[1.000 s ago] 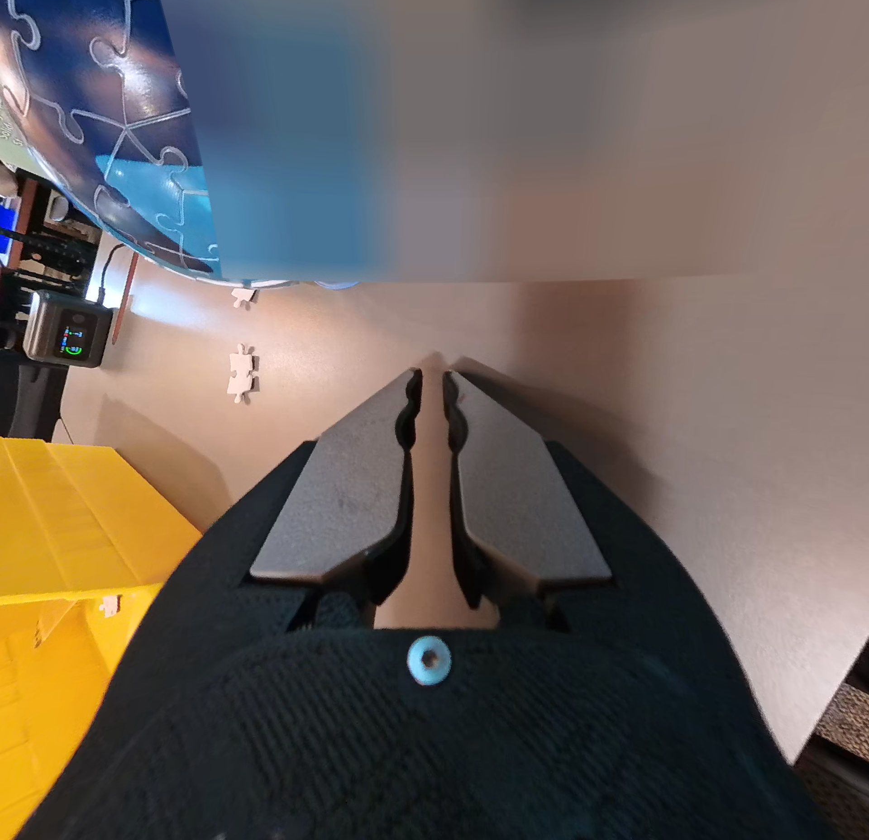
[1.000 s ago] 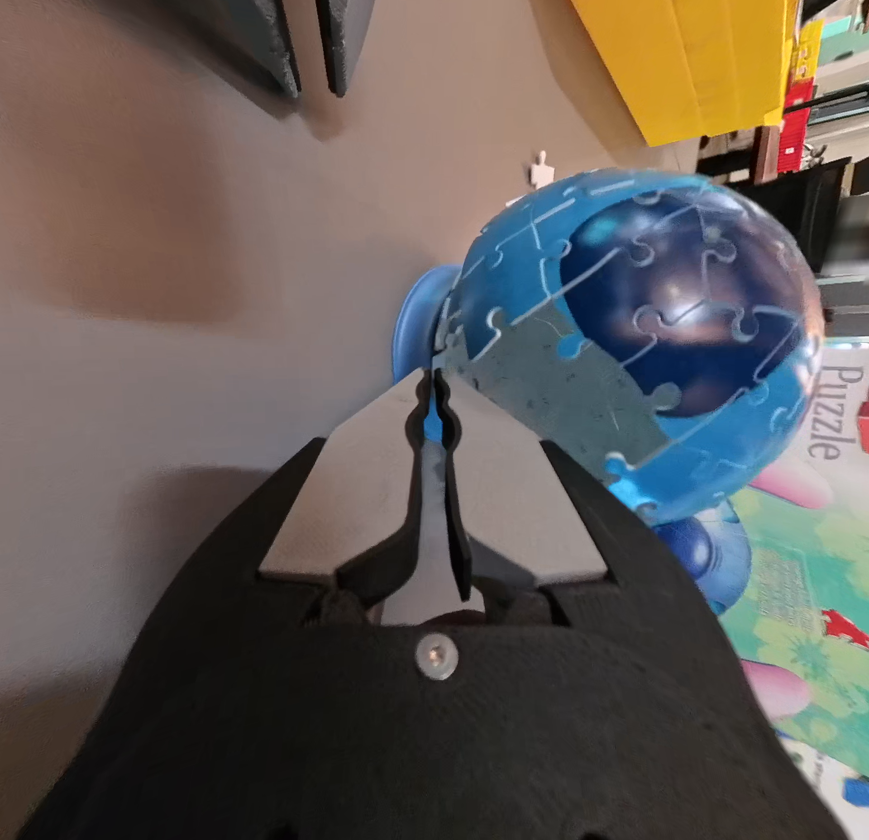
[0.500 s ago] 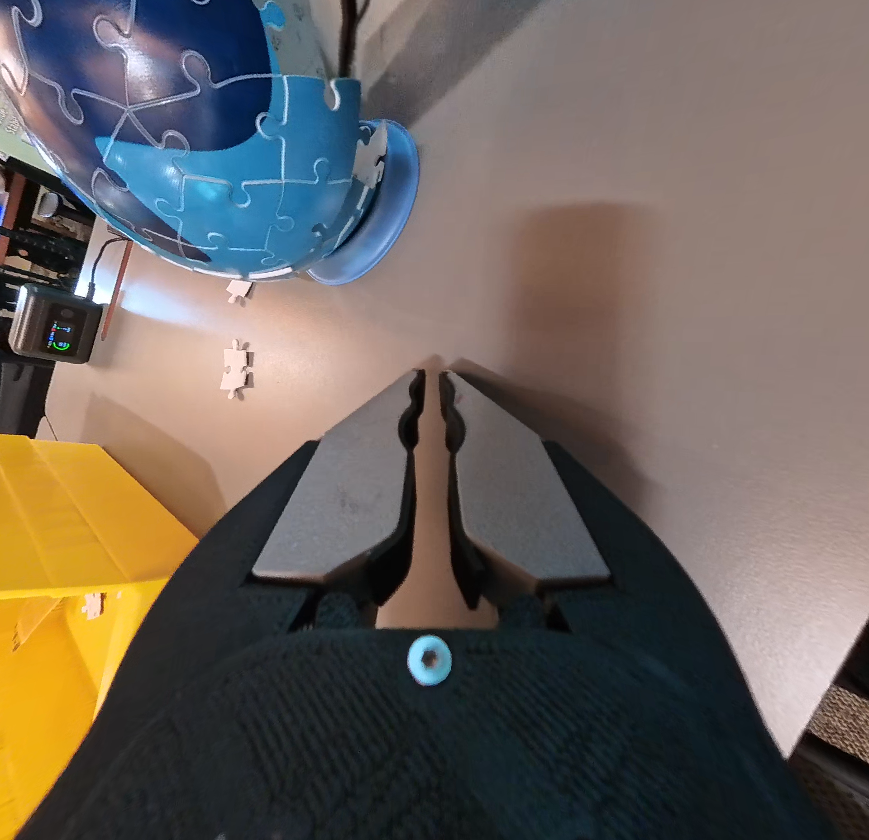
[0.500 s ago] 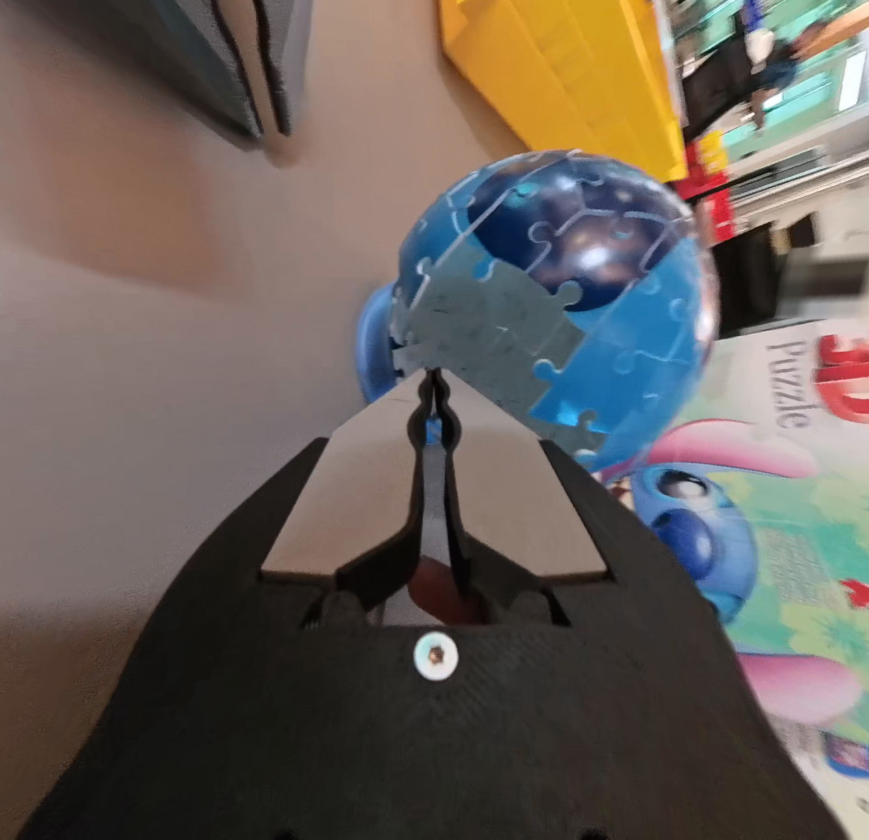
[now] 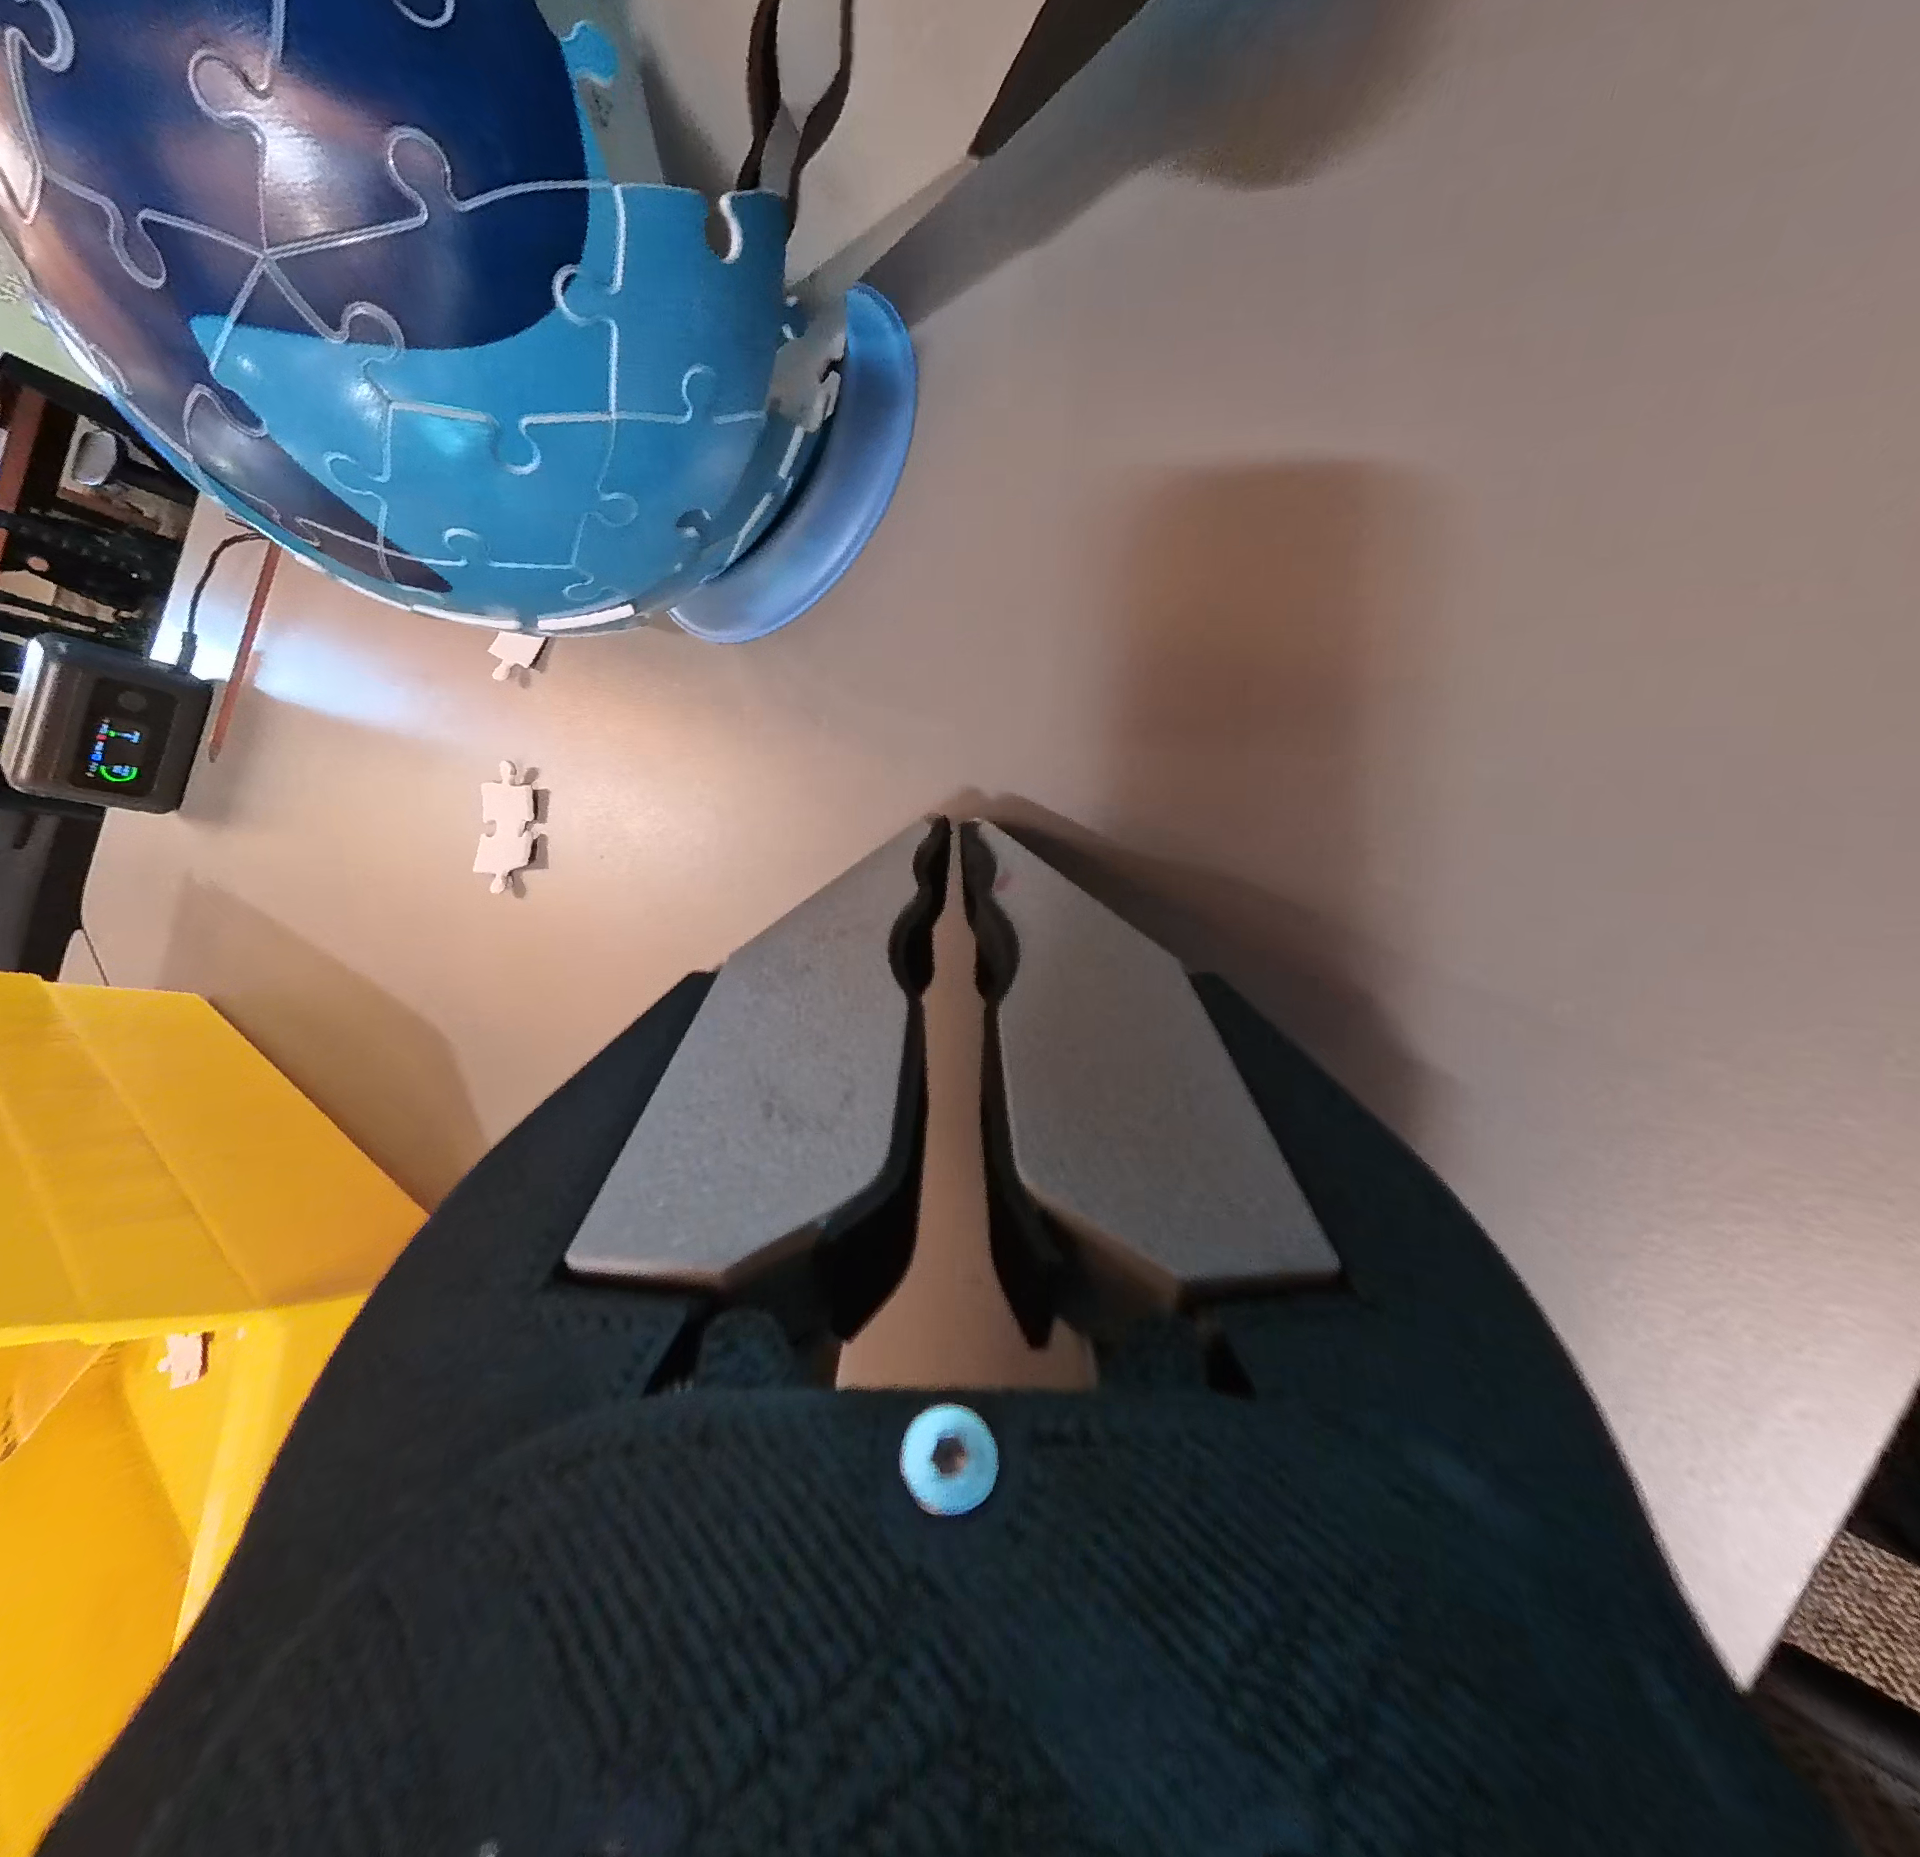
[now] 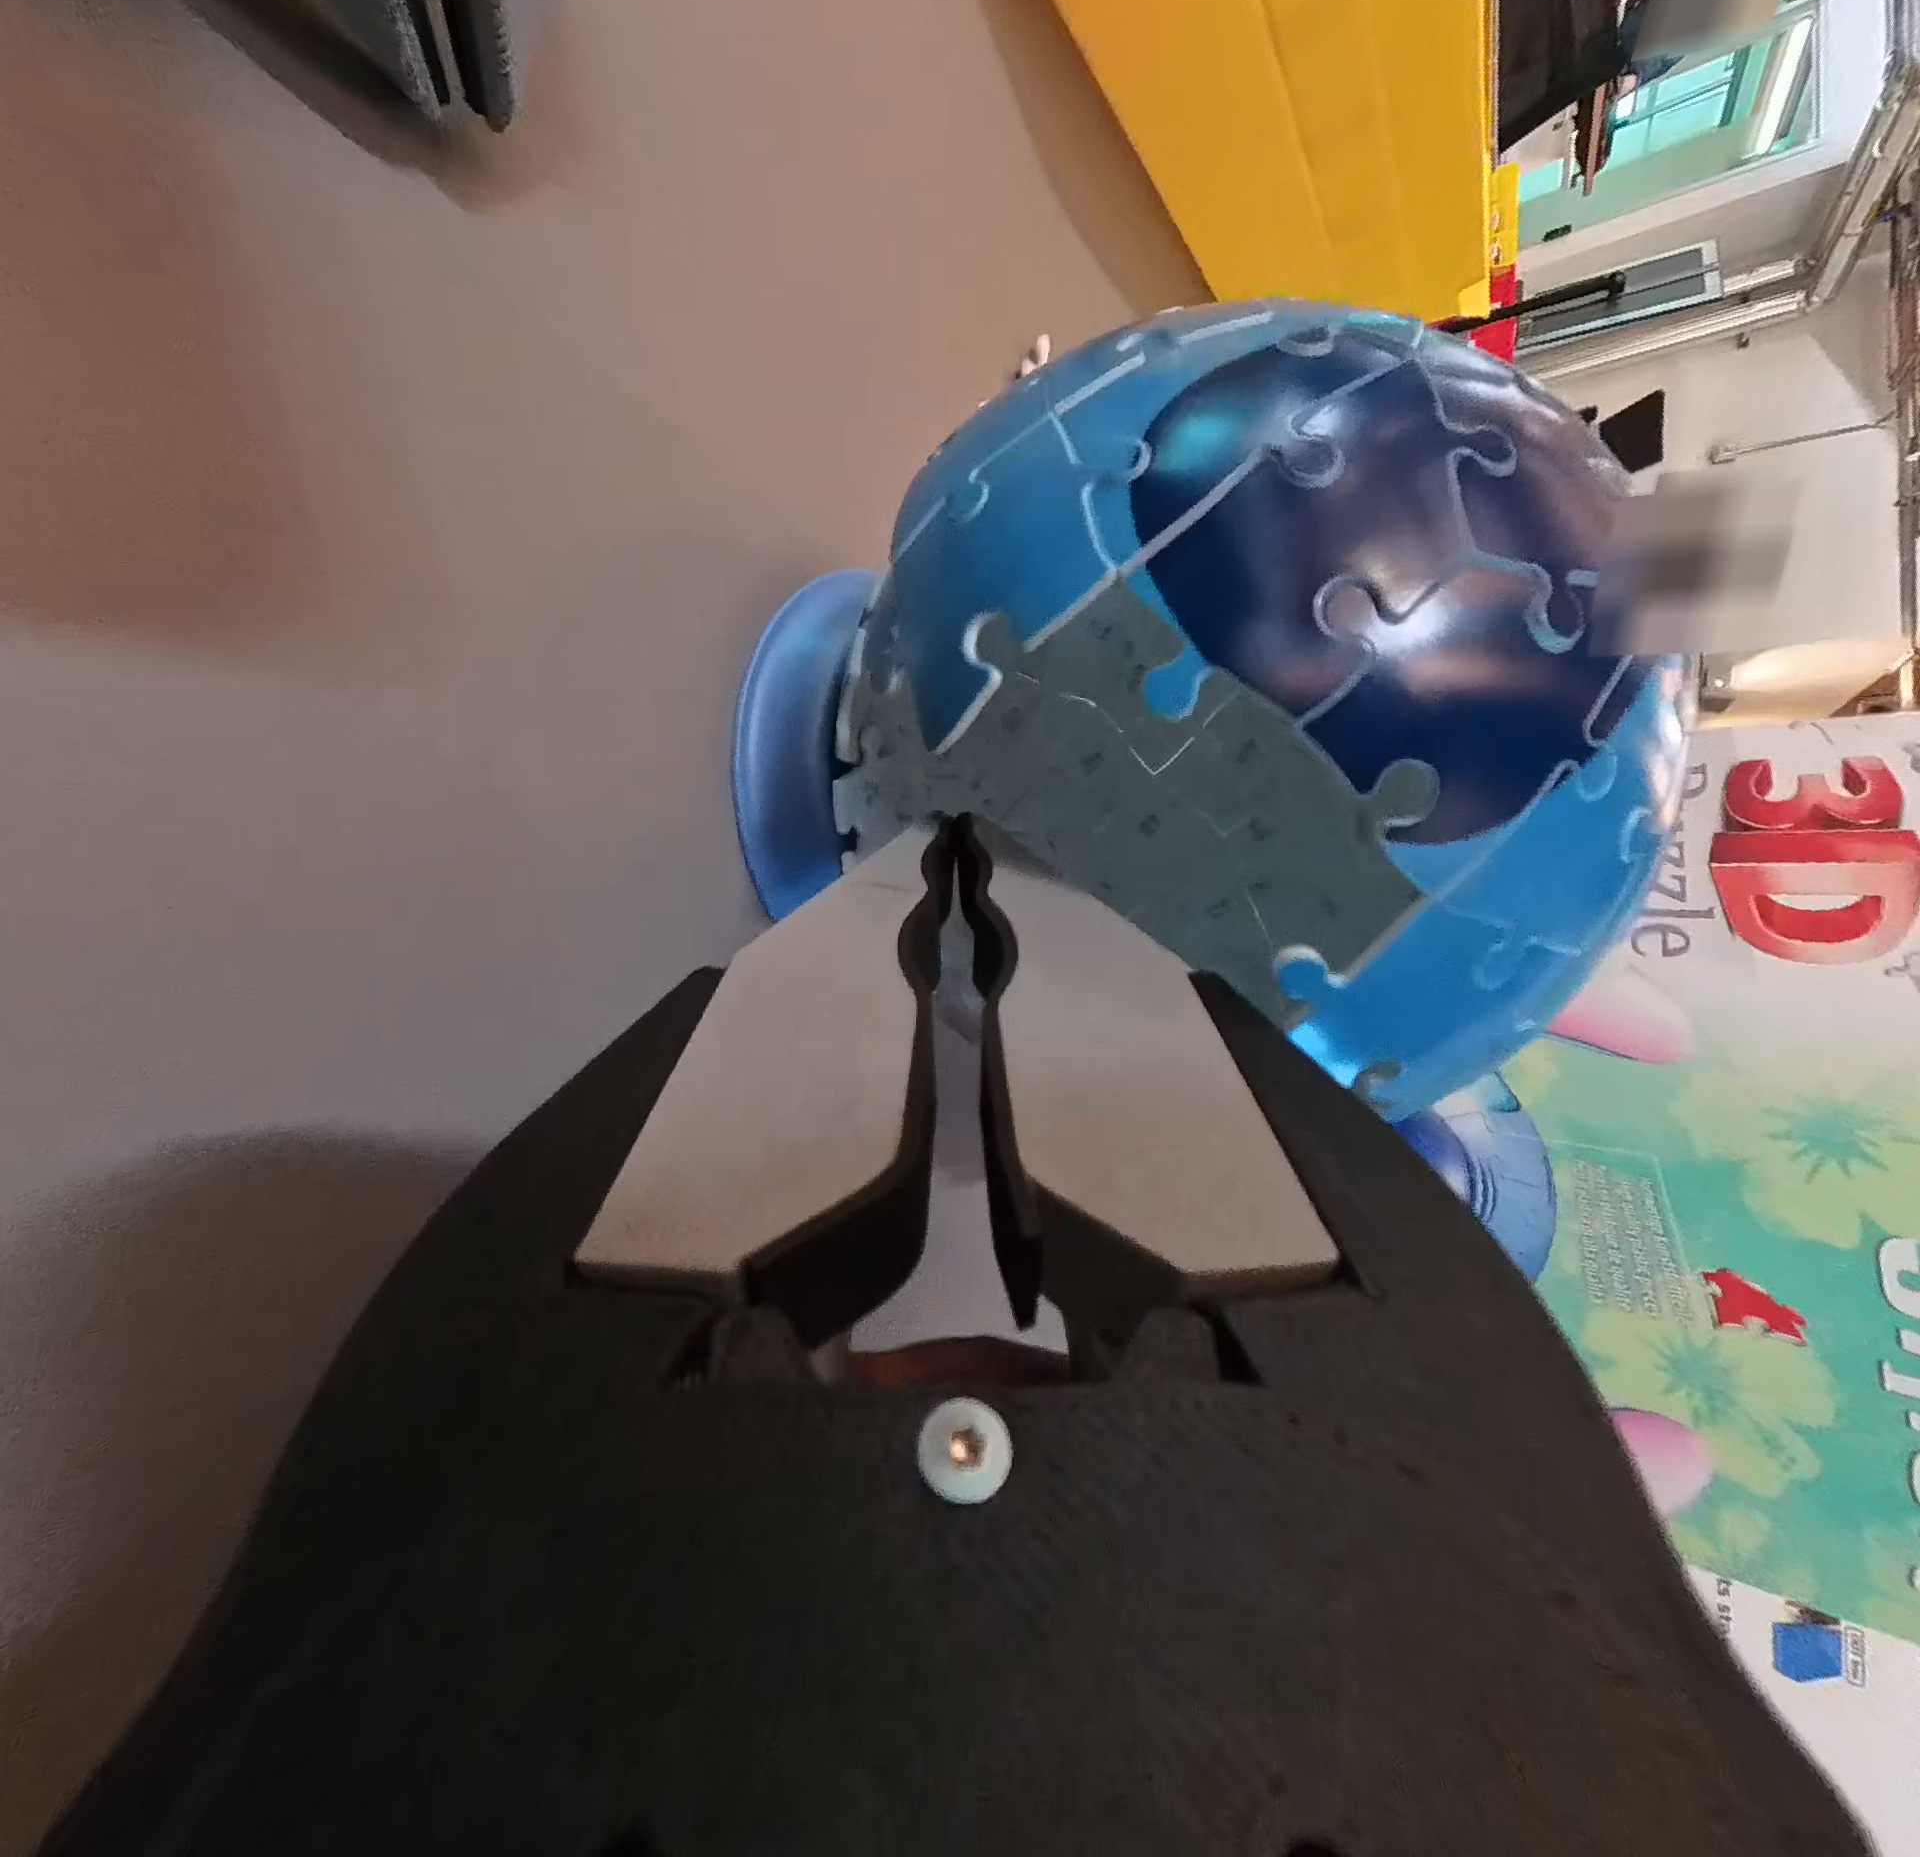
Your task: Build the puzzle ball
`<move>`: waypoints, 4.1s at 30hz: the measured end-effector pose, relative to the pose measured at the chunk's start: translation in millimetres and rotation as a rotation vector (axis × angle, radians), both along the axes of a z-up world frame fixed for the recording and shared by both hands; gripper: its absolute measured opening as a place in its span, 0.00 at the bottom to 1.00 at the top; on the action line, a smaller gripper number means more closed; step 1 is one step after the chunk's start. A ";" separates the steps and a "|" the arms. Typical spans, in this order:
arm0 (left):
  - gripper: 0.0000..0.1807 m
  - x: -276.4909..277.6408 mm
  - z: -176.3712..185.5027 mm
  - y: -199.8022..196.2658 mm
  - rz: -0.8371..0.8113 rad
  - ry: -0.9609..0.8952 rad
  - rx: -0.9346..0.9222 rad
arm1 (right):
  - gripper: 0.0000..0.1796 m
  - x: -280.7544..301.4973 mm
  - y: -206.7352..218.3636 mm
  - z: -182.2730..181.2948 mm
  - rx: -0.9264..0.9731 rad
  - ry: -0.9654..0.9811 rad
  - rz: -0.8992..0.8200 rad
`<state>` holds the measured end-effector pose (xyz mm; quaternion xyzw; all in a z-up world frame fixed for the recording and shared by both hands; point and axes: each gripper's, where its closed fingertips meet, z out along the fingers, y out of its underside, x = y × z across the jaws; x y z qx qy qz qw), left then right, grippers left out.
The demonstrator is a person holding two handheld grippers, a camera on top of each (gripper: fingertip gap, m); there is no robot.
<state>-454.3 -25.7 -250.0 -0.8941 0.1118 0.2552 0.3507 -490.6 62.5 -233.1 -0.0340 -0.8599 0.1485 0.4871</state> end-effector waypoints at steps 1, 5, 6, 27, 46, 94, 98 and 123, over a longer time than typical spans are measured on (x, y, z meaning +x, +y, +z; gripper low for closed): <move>0.00 0.0 -0.1 0.3 0.000 0.001 -0.001 | 0.00 -1.6 0.2 -0.7 0.003 -0.001 -0.005; 0.00 0.4 -0.5 0.7 -0.001 0.000 -0.001 | 0.00 -3.8 1.6 -8.3 0.039 -0.034 -0.018; 0.00 0.5 -0.5 0.3 -0.001 -0.001 0.000 | 0.00 -4.3 2.3 -8.7 0.045 -0.035 -0.023; 0.00 0.4 -0.7 1.0 0.001 -0.021 0.014 | 0.00 -1.0 7.2 -10.5 0.219 -0.053 -0.140; 0.00 0.8 -0.7 0.7 0.003 -0.025 0.017 | 0.00 -2.1 -1.1 -9.0 0.181 -0.047 -0.102; 0.00 0.9 -0.4 1.6 0.010 -0.055 0.050 | 0.00 10.3 17.1 -9.6 0.068 -0.078 -0.110; 0.00 1.1 -0.6 1.6 0.009 -0.073 0.057 | 0.00 26.1 10.4 -4.8 -0.193 -0.163 -0.040; 0.00 0.0 0.0 4.3 0.009 -0.066 0.064 | 0.55 35.6 -18.6 -11.4 -0.507 -0.517 0.114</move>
